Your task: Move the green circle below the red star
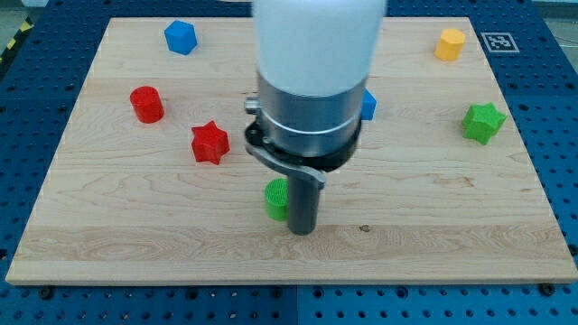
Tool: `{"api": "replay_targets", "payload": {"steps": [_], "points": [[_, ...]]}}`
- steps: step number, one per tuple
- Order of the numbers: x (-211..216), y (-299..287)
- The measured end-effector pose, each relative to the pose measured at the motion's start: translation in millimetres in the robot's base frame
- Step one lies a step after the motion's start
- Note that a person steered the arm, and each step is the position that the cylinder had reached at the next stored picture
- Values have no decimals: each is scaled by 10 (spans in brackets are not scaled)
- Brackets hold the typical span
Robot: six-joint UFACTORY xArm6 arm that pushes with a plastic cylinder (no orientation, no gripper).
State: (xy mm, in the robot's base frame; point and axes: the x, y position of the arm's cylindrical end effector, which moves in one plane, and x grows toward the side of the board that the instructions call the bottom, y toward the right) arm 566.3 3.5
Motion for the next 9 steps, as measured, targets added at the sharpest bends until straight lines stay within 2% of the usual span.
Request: {"api": "replay_targets", "payload": {"steps": [2,5,6,8,9], "points": [[-220,225],[-349,-602],[-579,-602],[-276,-932],[-275,-753]]}}
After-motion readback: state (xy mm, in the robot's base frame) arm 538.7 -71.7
